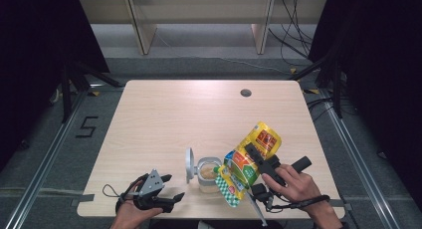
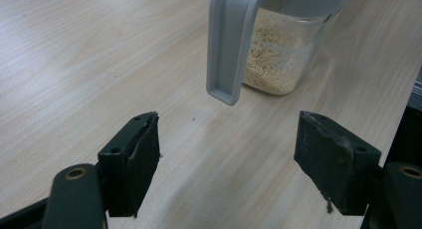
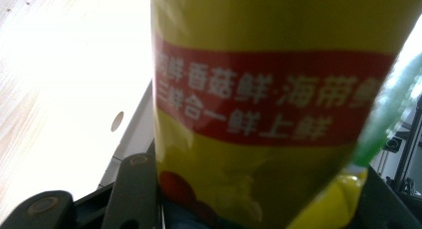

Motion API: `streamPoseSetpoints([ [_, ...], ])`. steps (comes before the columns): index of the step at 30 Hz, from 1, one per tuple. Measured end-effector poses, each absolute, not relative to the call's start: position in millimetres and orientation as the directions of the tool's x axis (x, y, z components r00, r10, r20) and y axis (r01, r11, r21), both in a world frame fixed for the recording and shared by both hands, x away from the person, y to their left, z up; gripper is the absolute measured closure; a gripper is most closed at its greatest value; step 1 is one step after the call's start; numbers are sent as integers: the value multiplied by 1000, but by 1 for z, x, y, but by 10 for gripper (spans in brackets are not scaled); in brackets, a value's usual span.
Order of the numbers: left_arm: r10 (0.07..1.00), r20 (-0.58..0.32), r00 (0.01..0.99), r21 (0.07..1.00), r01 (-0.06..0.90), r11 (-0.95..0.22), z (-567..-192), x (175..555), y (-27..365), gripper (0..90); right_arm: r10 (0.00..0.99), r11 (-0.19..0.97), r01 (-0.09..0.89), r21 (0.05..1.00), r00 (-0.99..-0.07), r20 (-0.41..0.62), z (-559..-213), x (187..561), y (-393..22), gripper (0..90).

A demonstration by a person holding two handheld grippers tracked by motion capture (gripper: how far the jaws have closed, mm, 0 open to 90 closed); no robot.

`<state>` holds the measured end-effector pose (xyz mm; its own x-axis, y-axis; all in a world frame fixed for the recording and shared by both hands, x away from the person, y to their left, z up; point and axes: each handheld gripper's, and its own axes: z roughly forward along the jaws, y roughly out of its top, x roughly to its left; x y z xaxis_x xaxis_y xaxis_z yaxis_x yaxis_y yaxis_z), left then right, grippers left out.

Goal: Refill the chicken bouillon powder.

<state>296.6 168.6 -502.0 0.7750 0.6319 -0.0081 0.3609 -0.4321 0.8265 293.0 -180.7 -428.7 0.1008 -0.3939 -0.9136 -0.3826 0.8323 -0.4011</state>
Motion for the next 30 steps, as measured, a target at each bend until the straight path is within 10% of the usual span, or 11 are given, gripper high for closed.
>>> streamPoseSetpoints([
  [30, 633, -7, 775, 830, 357, -428, -502, 296, 168, 253, -392, 833, -384, -399, 99, -914, -429, 293, -181, 531],
])
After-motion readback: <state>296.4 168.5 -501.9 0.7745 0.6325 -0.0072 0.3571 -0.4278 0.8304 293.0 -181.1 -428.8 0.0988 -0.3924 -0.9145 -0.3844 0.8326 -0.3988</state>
